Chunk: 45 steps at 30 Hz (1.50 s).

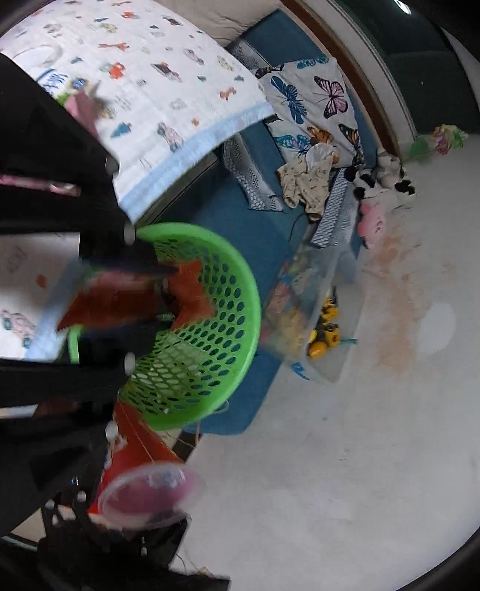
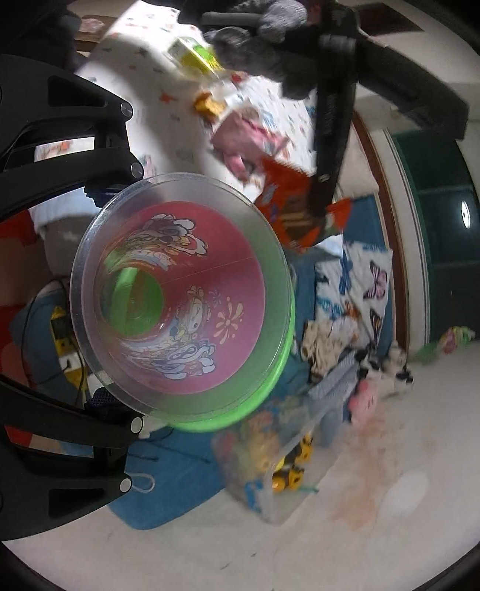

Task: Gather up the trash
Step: 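Carry both items to the green basket and release them from both grippers, then move the right gripper back to the bed toward the clear plastic lid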

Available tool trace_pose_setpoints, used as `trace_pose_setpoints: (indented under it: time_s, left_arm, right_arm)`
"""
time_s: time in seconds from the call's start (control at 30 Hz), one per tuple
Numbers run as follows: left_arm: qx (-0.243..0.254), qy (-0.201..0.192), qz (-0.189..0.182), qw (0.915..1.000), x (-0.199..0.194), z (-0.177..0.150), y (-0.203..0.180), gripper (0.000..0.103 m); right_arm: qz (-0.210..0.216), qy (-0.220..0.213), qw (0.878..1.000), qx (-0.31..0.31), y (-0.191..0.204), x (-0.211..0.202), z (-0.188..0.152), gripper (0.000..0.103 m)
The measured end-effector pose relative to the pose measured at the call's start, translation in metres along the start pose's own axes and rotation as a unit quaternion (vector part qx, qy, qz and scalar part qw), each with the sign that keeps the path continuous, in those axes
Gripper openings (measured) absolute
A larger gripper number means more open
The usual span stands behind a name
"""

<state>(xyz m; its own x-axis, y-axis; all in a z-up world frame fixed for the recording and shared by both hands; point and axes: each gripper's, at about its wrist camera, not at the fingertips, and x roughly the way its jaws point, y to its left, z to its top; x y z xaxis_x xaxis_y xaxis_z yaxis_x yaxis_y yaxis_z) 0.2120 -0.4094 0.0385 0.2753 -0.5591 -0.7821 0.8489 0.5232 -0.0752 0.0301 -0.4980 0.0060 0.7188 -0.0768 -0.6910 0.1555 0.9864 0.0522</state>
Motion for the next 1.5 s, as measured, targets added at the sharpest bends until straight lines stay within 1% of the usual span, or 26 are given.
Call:
trace_pose_setpoints:
  time_s: [0.03,0.07,0.17,0.2,0.27,0.3,0.4,0.5,0.6,0.67,0.73,0.77,0.93,1.03,1.07,1.13,1.23,1.3,1.4,1.47,1.5]
  left_arm:
    - [-0.001,0.004,-0.001,1.0,0.007,0.001,-0.002,0.066]
    - [-0.002,0.007,-0.001,1.0,0.014,0.002,-0.004,0.07]
    - [-0.013,0.012,-0.012,0.9998,0.022,0.003,0.0,0.07]
    - [-0.017,0.015,-0.009,0.9997,0.022,0.002,0.002,0.07]
    - [-0.019,0.009,-0.01,0.9997,0.019,0.001,0.008,0.074]
    - [-0.02,0.005,0.001,0.9998,0.016,0.0,0.012,0.075]
    - [-0.025,0.004,0.009,0.9996,0.008,-0.004,0.021,0.076]
    - [-0.033,0.004,0.031,0.999,-0.005,-0.01,0.031,0.076]
    - [-0.043,-0.003,0.036,0.9984,-0.026,-0.021,0.039,0.077]
    - [-0.047,-0.01,0.041,0.998,-0.04,-0.031,0.043,0.081]
    - [-0.053,-0.013,0.05,0.9973,-0.055,-0.042,0.048,0.081]
    - [-0.057,-0.015,0.048,0.9971,-0.06,-0.046,0.05,0.081]
    - [-0.089,-0.04,0.053,0.9938,-0.097,-0.073,0.068,0.083]
    - [-0.109,-0.056,0.07,0.9901,-0.117,-0.089,0.083,0.084]
    - [-0.115,-0.063,0.08,0.9881,-0.126,-0.097,0.09,0.084]
    - [-0.124,-0.068,0.088,0.9859,-0.137,-0.109,0.099,0.084]
    - [-0.144,-0.073,0.106,0.9812,-0.153,-0.132,0.117,0.084]
    - [-0.16,-0.074,0.115,0.9777,-0.162,-0.148,0.127,0.085]
    - [-0.182,-0.071,0.122,0.9731,-0.172,-0.169,0.139,0.085]
    - [-0.193,-0.07,0.129,0.9703,-0.179,-0.186,0.147,0.085]
    - [-0.199,-0.069,0.132,0.9686,-0.182,-0.193,0.151,0.085]
  right_arm:
    - [-0.001,0.0,1.0,0.007,-0.004,0.0,-0.001,0.073]
    - [-0.001,0.001,1.0,0.013,-0.007,0.001,-0.001,0.073]
    - [-0.01,0.005,1.0,0.022,-0.018,0.008,0.001,0.073]
    - [-0.013,0.007,1.0,0.024,-0.021,0.012,0.002,0.073]
    - [-0.016,0.008,1.0,0.025,-0.026,0.018,0.006,0.073]
    - [-0.019,0.009,0.999,0.026,-0.028,0.021,0.007,0.073]
    - [-0.019,0.016,0.999,0.034,-0.036,0.033,0.013,0.073]
    - [-0.015,0.03,0.999,0.034,-0.039,0.047,0.018,0.073]
    - [-0.013,0.059,0.998,0.027,-0.041,0.072,0.024,0.073]
    - [-0.008,0.091,0.996,0.022,-0.04,0.096,0.027,0.073]
    - [0.001,0.125,0.992,0.022,-0.039,0.118,0.029,0.073]
    - [0.0,0.136,0.99,0.021,-0.038,0.127,0.03,0.073]
    - [-0.006,0.219,0.976,-0.003,-0.029,0.185,0.034,0.073]
    - [-0.016,0.25,0.968,-0.01,-0.025,0.208,0.034,0.073]
    - [-0.02,0.255,0.967,-0.014,-0.024,0.213,0.035,0.073]
    - [-0.03,0.27,0.962,-0.023,-0.02,0.224,0.034,0.074]
    - [-0.037,0.271,0.962,-0.022,-0.019,0.228,0.034,0.08]
    - [-0.056,0.263,0.963,-0.03,-0.016,0.228,0.035,0.085]
    - [-0.061,0.248,0.967,-0.02,-0.012,0.22,0.04,0.085]
    - [-0.057,0.236,0.97,-0.015,-0.01,0.209,0.043,0.085]
    - [-0.063,0.228,0.971,-0.012,-0.01,0.201,0.045,0.085]
